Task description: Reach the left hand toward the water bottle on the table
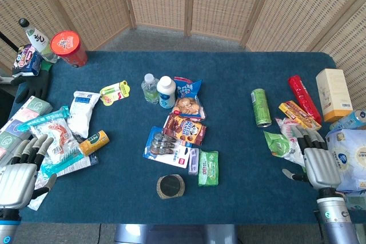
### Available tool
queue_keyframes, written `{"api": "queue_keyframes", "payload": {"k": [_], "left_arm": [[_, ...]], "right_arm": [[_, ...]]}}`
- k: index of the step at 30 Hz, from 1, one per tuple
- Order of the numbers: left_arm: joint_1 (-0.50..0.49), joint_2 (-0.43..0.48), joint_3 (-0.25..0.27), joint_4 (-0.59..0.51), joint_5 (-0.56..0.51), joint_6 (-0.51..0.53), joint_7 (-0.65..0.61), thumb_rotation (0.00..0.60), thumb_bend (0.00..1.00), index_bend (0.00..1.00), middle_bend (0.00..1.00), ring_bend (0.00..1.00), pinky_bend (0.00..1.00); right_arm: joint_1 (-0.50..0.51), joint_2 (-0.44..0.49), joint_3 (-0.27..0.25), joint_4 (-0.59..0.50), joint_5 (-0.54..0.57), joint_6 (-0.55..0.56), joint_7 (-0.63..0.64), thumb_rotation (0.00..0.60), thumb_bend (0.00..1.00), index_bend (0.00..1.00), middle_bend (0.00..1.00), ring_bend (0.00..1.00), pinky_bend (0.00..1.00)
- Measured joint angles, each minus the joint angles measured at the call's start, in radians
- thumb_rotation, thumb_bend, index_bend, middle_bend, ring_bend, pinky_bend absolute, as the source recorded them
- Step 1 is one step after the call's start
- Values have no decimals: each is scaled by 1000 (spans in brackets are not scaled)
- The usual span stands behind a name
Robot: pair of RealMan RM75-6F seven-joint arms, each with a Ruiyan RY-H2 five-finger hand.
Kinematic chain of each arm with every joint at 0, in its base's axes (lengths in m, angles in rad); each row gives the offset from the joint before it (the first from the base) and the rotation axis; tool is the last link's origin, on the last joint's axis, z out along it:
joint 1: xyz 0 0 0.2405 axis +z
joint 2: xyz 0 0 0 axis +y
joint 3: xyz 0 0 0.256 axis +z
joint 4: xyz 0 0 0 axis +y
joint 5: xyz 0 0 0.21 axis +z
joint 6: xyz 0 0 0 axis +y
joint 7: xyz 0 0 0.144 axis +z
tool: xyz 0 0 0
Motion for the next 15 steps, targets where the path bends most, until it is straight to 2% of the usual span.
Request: {"api": "queue_keyframes", "payload": {"k": [11,15], "left_arm": [[-17,-25,-28,15,-41,-35,-30,600,402,0,0,0,0],[-38,-20,-49,13,-78,-72,-82,600,401,0,0,0,0]], "right_arm": [[5,-7,-5,25,-10,-47,110,600,91,0,38,0,0],[1,-7,-9,29,-18,-51,126,600,88,0,38,0,0]]}}
